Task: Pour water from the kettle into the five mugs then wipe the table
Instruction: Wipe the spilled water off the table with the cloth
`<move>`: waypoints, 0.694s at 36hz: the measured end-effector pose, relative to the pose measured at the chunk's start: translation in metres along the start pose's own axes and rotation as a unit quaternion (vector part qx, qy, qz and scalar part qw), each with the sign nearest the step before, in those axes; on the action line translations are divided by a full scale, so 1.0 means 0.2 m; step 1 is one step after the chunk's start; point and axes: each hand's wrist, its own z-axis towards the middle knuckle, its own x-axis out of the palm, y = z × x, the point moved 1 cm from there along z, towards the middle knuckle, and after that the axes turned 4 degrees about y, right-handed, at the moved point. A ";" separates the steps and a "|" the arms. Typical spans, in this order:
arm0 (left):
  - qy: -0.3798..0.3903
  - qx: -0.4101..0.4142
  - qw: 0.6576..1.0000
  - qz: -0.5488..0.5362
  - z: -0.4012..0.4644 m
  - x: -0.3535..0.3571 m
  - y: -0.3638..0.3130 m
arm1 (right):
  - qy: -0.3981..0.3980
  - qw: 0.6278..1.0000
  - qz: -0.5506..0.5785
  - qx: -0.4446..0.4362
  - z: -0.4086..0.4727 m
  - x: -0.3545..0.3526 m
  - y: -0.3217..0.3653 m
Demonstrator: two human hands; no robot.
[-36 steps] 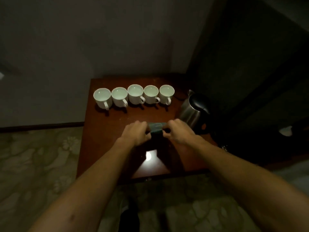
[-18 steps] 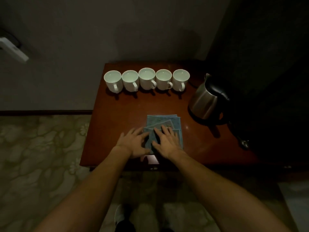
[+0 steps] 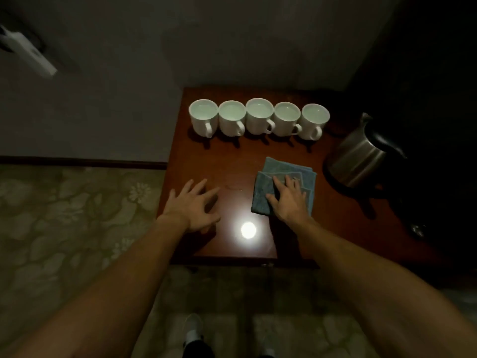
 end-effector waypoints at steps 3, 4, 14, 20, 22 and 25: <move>-0.020 -0.019 0.999 -0.037 0.01 0.01 0.15 | 0.005 0.999 -0.019 -0.032 0.08 -0.01 0.10; -0.029 -0.026 0.998 -0.054 0.01 0.01 0.20 | 0.010 0.998 -0.029 -0.048 0.10 0.01 0.16; -0.119 -0.080 0.984 -0.106 -0.03 -0.04 0.50 | 0.085 0.958 -0.110 -0.250 0.03 0.36 0.95; -0.141 -0.092 0.979 -0.114 -0.04 -0.03 0.54 | 0.087 0.949 -0.101 -0.285 0.03 0.41 0.96; -0.138 -0.094 0.980 -0.109 -0.04 -0.02 0.53 | 0.084 0.952 -0.100 -0.277 0.05 0.39 0.95; -0.128 -0.089 0.983 -0.094 -0.05 -0.03 0.48 | 0.069 0.965 -0.079 -0.242 0.08 0.32 0.90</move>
